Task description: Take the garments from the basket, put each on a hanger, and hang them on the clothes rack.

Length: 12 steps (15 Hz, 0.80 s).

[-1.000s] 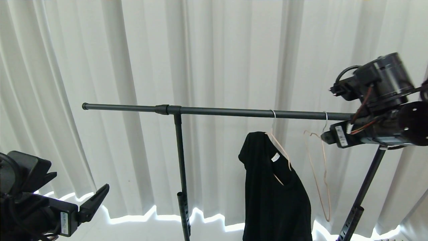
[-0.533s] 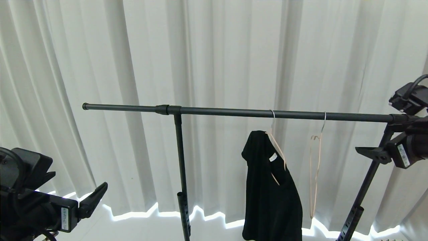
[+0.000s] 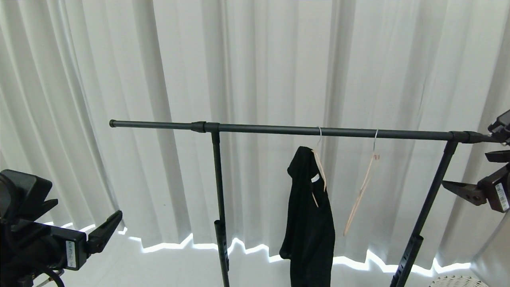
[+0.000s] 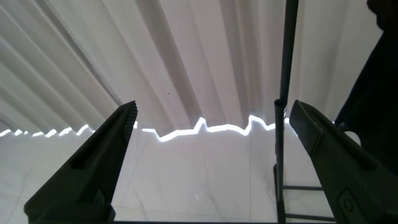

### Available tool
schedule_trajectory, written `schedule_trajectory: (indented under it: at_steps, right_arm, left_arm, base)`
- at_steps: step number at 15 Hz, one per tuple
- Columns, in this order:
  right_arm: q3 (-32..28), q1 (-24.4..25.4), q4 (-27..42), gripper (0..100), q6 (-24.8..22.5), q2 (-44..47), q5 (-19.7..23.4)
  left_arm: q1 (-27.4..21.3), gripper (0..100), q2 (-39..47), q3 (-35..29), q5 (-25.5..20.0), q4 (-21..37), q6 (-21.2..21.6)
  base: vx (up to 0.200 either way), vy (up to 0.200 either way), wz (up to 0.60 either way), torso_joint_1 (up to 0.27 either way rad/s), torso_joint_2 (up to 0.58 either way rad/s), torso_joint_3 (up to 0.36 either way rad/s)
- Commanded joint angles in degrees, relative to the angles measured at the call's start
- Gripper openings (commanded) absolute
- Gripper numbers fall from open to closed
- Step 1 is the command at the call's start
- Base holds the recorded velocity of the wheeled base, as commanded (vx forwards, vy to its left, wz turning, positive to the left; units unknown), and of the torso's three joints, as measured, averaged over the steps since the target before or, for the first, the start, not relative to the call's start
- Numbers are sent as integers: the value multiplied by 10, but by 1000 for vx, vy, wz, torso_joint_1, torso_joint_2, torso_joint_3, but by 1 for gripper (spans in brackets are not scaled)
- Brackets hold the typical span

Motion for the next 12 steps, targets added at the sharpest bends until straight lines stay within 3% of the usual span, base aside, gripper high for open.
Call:
schedule_trajectory:
  at_steps: [1, 6, 12]
  right_arm:
    - [0, 0, 0, 100, 0, -3, 0]
    - [6, -1, 0, 100, -1, -7, -38]
    - [13, -4, 0, 100, -2, -15, -39]
  left_arm:
    - [17, 100, -4, 2, 0, 0, -2]
    - [68, 100, -5, 1, 0, 0, -2]
    - [106, 100, 0, 7, -2, 0, -6]
  base:
    - [-200, 0, 0, -2, -2, 7]
    - [-200, 0, 0, 3, 2, 0]
    - [0, 0, 0, 0, 0, 0]
